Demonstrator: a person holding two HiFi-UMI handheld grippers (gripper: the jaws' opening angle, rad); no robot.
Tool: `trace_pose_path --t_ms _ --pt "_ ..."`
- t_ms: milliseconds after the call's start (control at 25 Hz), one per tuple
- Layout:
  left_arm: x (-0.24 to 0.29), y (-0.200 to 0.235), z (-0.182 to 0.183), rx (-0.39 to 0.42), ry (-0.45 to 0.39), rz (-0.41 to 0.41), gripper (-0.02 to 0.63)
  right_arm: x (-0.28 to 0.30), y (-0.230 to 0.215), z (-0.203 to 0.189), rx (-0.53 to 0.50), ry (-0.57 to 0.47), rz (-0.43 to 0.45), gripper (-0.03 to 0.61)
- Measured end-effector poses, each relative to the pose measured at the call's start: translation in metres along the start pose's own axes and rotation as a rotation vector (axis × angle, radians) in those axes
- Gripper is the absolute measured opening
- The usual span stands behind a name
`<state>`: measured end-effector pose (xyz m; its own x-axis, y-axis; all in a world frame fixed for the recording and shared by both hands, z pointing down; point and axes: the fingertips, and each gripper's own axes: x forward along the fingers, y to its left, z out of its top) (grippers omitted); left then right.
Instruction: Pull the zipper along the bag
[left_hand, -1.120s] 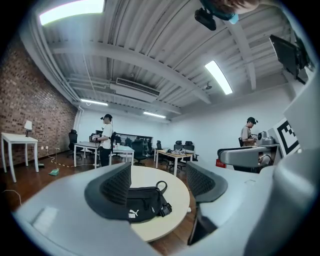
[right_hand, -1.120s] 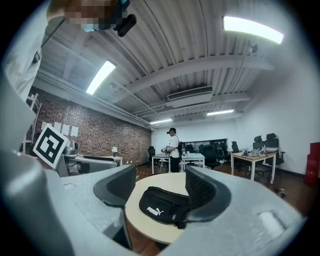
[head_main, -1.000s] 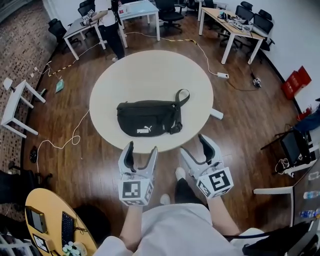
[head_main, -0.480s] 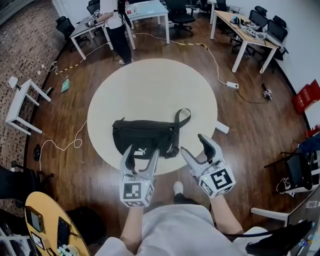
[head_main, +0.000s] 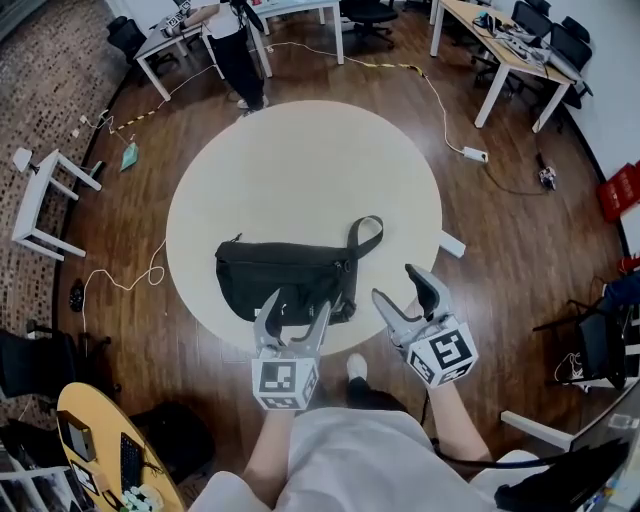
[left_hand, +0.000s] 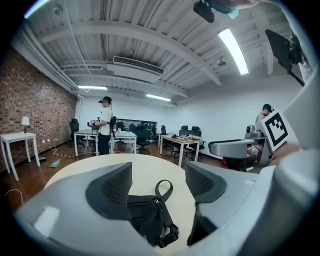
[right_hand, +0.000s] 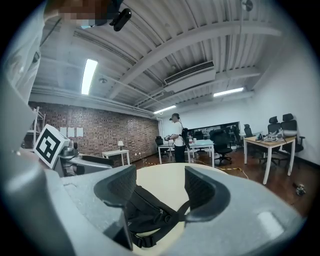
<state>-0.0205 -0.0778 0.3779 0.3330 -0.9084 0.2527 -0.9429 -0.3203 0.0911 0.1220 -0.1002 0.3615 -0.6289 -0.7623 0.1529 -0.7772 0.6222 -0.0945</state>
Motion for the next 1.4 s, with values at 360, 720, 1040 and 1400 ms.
trace_pose_path --t_ms 360,720,1040,1400 --pt "0.057 -0.009 -0.047 -0.047 0.138 -0.066 0.351 0.022 -0.029 -0.042 0.031 0.098 -0.005 0.288" --pt "0.096 -0.010 -0.099 -0.029 0.264 -0.110 0.347 0.071 -0.060 -0.117 -0.029 0.281 0.078 0.288" --pt "0.121 -0.002 -0.138 -0.068 0.338 -0.098 0.331 0.133 -0.051 -0.194 -0.135 0.447 0.258 0.271" --pt "0.140 0.003 -0.170 -0.069 0.402 -0.101 0.331 0.178 -0.039 -0.248 -0.253 0.538 0.391 0.202"
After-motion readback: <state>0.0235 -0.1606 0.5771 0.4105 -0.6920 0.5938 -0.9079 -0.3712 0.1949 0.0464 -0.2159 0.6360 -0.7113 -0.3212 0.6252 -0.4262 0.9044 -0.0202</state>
